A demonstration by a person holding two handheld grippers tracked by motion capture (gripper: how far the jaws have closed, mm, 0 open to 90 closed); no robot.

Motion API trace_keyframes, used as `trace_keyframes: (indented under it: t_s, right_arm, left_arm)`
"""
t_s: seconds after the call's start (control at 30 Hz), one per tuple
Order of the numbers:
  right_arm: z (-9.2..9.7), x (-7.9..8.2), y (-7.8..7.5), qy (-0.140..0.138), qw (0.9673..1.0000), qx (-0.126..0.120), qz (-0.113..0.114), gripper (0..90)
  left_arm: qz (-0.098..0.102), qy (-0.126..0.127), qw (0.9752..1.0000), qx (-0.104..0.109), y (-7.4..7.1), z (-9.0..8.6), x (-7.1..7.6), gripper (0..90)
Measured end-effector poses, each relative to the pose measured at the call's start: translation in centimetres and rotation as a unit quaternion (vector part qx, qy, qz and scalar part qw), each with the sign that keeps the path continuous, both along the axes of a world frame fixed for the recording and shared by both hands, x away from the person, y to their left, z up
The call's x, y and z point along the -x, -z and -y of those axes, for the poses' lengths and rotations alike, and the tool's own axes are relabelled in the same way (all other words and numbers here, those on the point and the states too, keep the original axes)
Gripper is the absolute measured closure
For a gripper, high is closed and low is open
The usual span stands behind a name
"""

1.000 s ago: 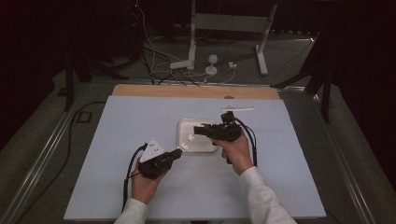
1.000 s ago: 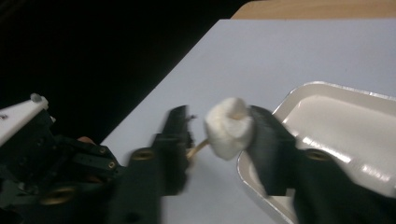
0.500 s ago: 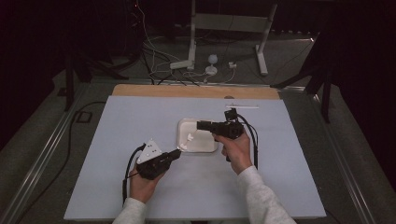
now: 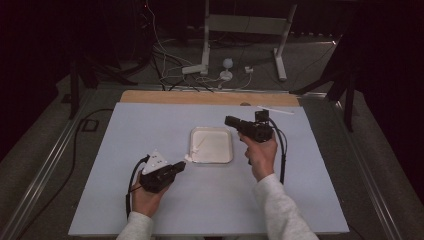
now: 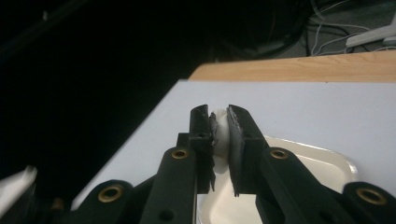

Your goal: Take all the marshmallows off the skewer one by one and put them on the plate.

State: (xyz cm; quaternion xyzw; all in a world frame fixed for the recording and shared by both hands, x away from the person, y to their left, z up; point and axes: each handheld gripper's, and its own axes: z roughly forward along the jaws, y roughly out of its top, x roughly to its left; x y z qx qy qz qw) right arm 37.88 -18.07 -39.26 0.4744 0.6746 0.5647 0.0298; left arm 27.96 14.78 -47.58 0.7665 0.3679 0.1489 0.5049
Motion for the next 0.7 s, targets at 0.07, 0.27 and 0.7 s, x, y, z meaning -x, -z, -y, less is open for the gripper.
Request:
trace_keyframes:
  t_s: [0.07, 0.27, 0.7]
  right_arm:
    - [0.2, 0.1, -0.2, -0.004, 0.9999, 0.013, 0.004, 80.5]
    - [-0.6, -0.1, 1.1, -0.028, 0.9990, 0.033, -0.004, 79.1]
    - [-2.9, -1.5, 4.4, -0.040, 0.9960, 0.076, -0.025, 77.3]
  left_arm:
    - [0.003, -0.001, 1.0000, 0.005, -0.2, -0.1, 0.0, 90.0]
    - [0.006, -0.006, 0.9999, 0.007, -0.5, 0.0, 0.0, 90.0]
    - [0.000, -0.019, 0.9997, 0.015, -0.4, -0.3, -0.3, 89.8]
